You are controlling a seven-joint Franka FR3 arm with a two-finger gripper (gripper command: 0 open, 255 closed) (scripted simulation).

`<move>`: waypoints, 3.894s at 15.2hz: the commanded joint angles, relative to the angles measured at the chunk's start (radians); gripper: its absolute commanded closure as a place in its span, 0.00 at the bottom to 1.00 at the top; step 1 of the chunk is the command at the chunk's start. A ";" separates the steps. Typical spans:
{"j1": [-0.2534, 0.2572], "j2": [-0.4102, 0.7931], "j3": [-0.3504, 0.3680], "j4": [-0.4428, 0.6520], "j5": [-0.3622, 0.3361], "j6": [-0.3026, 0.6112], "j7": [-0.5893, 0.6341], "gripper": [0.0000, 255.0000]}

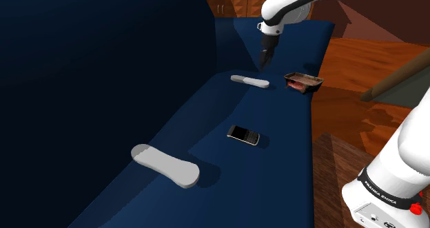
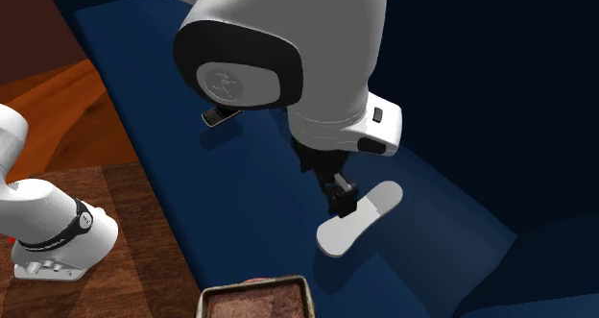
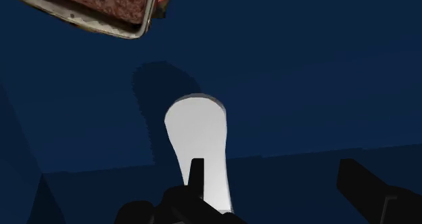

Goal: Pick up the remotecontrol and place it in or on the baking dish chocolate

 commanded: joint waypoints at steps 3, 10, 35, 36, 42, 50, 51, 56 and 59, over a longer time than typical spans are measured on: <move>-0.017 0.162 0.002 0.139 0.046 0.002 -0.084 0.00; -0.048 0.379 0.026 0.334 0.092 0.002 -0.163 0.00; -0.048 0.397 0.029 0.313 0.097 0.041 -0.166 1.00; -0.047 0.391 0.028 0.318 0.095 0.031 -0.165 1.00; -0.046 0.361 0.024 0.355 0.086 -0.036 -0.157 1.00; -0.046 0.330 0.020 0.418 0.077 -0.129 -0.147 1.00; -0.046 0.327 0.020 0.427 0.076 -0.141 -0.146 1.00; -0.047 0.316 0.018 0.478 0.072 -0.203 -0.141 1.00; -0.048 0.312 0.017 0.512 0.070 -0.241 -0.138 1.00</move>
